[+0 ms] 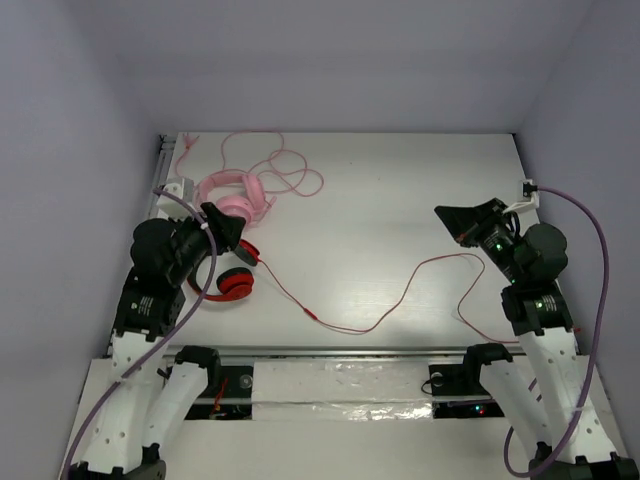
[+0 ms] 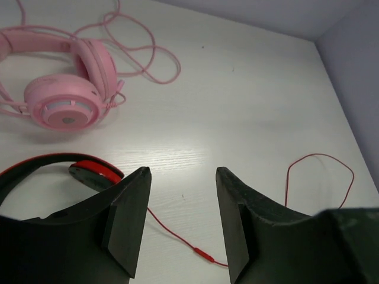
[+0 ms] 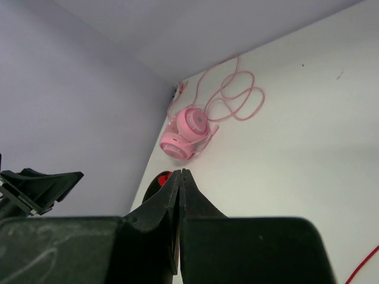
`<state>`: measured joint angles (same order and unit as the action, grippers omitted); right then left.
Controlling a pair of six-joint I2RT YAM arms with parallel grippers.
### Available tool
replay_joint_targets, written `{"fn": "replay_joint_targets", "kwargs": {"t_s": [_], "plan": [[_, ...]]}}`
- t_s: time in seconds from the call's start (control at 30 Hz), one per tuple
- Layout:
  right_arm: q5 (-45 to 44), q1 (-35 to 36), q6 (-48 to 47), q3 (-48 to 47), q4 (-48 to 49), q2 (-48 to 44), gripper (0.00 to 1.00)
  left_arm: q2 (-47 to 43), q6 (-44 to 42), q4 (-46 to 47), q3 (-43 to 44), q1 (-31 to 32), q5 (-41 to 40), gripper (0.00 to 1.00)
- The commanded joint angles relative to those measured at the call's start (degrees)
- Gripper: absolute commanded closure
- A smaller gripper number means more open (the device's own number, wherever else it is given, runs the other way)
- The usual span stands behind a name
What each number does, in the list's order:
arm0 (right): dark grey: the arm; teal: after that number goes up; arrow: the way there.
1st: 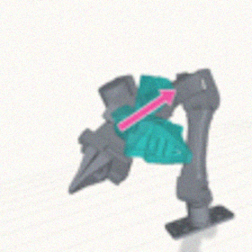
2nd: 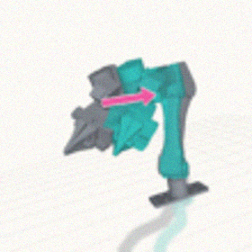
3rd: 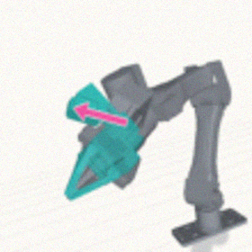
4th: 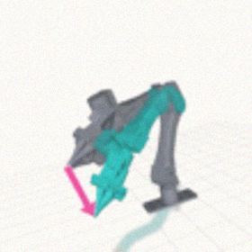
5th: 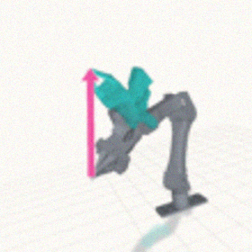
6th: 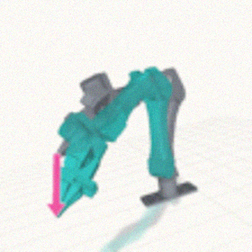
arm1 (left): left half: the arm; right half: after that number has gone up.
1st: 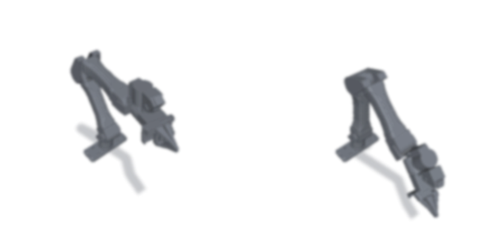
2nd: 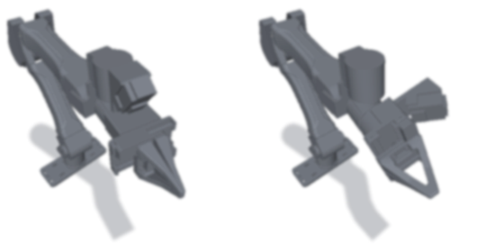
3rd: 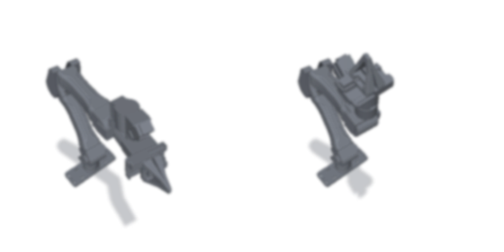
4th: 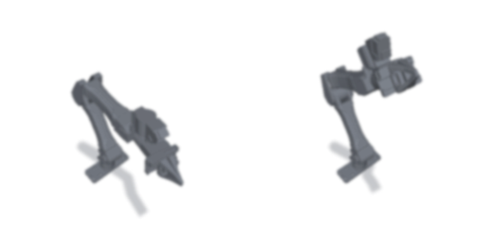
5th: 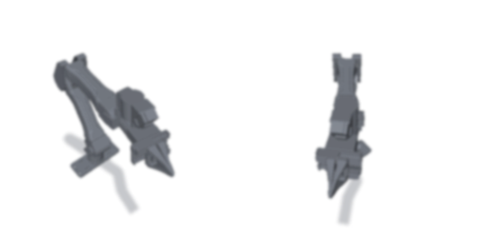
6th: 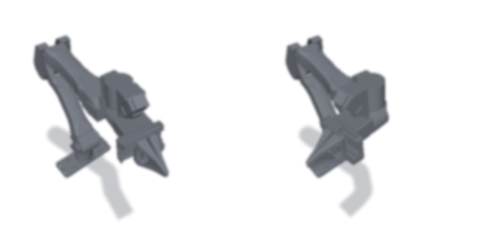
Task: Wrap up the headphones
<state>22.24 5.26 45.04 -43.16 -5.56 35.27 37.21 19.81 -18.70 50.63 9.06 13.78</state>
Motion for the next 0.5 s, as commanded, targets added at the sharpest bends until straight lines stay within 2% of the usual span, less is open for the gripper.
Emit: {"fn": "replay_joint_targets", "kwargs": {"t_s": [0.0,0.13,0.2,0.23,0.27,0.3,0.37,0.4,0.43,0.47], "plan": [[1.5,0.2,-1.4,1.0,4.6,-0.2,1.0,3.9,-1.2,-1.9,1.7,0.3,0.1,0.55],[-0.6,0.8,-3.5,3.8,6.8,0.8,0.99,8.0,-1.4,-8.5,3.8,0.3,-8.1,0.59],[-0.4,1.3,-4.2,5.2,8.2,1.6,0.95,10.0,-2.1,-13.9,5.6,0.3,-12.9,0.74],[-0.8,1.3,-5.0,6.5,8.5,1.6,0.93,12.2,-2.7,-16.3,6.6,0.3,-20.1,0.82],[-1.6,1.3,-5.5,7.1,9.2,1.4,0.91,13.4,-3.2,-20.1,8.2,0.3,-22.9,0.95],[-1.9,1.3,-5.9,7.6,9.4,1.2,0.85,14.4,-1.5,-21.8,8.6,0.3,-26.2,1.0],[-1.0,1.3,-5.7,8.2,10.2,0.7,0.8,16.1,-1.4,-23.1,8.9,0.3,-27.8,1.0],[-0.1,1.3,-5.3,8.3,10.7,0.3,0.78,16.7,-0.7,-23.6,8.8,0.3,-28.1,0.97],[0.4,1.3,-5.3,8.2,10.8,0.1,0.77,18.6,-0.1,-24.2,8.7,0.3,-29.8,0.93],[0.4,1.3,-5.7,7.7,9.9,-0.4,0.77,19.5,0.0,-24.7,8.2,0.3,-30.0,0.81]]}}
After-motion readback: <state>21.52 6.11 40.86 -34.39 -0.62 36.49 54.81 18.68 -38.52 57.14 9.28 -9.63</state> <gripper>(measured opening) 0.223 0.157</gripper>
